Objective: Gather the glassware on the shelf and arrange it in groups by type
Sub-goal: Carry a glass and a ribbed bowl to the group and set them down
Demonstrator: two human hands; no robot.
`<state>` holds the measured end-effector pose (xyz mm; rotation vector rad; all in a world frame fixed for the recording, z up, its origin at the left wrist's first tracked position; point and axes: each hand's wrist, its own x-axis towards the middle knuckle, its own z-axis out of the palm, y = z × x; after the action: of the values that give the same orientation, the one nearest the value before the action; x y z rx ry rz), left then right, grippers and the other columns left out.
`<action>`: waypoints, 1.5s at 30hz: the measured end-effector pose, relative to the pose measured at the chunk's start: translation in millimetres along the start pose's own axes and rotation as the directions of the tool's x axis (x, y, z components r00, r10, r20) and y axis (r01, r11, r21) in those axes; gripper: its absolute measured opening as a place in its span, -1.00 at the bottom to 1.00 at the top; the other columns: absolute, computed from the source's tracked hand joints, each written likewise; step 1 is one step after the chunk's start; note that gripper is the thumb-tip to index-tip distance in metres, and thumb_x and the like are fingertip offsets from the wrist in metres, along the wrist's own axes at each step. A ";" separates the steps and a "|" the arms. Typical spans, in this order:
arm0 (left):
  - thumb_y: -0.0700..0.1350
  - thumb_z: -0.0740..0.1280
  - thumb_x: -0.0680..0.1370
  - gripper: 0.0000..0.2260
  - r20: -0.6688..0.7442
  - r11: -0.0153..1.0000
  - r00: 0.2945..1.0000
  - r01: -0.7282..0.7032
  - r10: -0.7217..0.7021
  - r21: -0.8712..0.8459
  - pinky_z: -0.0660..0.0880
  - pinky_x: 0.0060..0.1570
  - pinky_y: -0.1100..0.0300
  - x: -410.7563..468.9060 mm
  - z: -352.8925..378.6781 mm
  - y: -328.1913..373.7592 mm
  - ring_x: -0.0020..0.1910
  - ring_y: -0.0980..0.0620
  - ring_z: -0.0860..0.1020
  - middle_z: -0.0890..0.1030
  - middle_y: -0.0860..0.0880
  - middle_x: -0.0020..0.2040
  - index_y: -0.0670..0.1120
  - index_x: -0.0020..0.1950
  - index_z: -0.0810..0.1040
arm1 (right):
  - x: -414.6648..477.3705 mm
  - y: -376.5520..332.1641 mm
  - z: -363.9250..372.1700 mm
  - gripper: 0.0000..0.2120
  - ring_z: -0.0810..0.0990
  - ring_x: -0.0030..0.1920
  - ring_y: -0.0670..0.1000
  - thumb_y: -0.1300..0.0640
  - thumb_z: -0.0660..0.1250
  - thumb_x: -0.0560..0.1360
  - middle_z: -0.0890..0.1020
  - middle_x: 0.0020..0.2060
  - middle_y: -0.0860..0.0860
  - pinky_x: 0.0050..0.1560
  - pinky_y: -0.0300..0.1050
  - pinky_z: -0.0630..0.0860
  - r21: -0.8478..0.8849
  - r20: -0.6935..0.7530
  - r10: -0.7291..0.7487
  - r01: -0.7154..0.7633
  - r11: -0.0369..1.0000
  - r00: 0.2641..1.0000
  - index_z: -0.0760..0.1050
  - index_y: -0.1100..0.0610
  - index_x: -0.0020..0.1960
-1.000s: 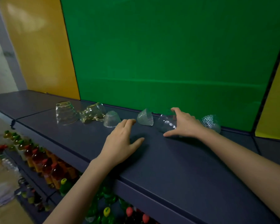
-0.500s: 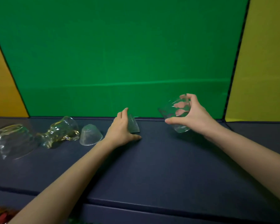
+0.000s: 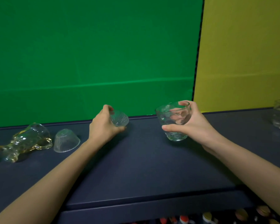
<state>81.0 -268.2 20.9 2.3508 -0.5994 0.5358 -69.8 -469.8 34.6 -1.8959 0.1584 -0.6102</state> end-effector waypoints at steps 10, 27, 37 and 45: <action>-0.04 0.59 0.18 -0.30 0.081 0.909 0.970 -0.186 0.231 -0.374 0.33 0.11 0.28 -35.8 12.7 101.4 0.09 0.10 0.45 0.51 0.03 0.11 -0.10 0.24 0.41 | -52.2 0.4 -84.6 -0.08 0.53 0.16 -0.09 -0.10 0.55 -0.04 0.56 0.11 -0.13 0.27 -0.04 0.42 -0.068 -0.163 -0.061 0.050 0.996 0.985 0.21 -0.06 0.24; -0.05 0.60 0.17 -0.35 0.196 0.807 0.919 -0.181 0.342 -0.561 0.43 0.14 0.16 -122.7 106.4 294.7 0.07 0.06 0.51 0.54 0.09 0.02 -0.05 0.18 0.42 | -143.7 53.2 -285.7 -0.10 0.54 0.14 0.00 -0.10 0.54 -0.04 0.54 0.09 -0.11 0.22 0.00 0.44 -0.088 -0.375 -0.018 -0.016 0.996 0.927 0.25 0.00 0.21; -0.07 0.60 0.16 -0.37 0.183 0.827 0.943 -0.140 0.279 -0.544 0.38 0.05 0.24 -144.0 141.0 342.8 0.04 0.07 0.49 0.53 0.07 0.00 -0.05 0.16 0.42 | -135.4 93.3 -340.4 -0.21 0.51 0.12 -0.05 0.06 0.59 0.16 0.50 0.09 -0.09 0.18 -0.12 0.43 -0.097 -0.377 0.005 -0.045 0.994 0.926 0.29 0.03 0.30; -0.05 0.60 0.17 -0.31 0.200 0.864 0.943 -0.141 0.266 -0.484 0.41 0.10 0.20 -131.5 142.3 344.0 0.08 0.09 0.48 0.51 0.08 0.06 -0.06 0.22 0.40 | -96.7 109.2 -324.3 -0.20 0.50 0.12 -0.08 0.05 0.59 0.19 0.50 0.14 -0.06 0.13 -0.23 0.38 -0.121 -0.353 0.009 -0.055 0.991 0.936 0.27 0.05 0.32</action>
<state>-180.8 -563.7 19.4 1.9157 -0.9913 0.1410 -290.4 -745.9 -4.5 -1.8880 0.4691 -0.9348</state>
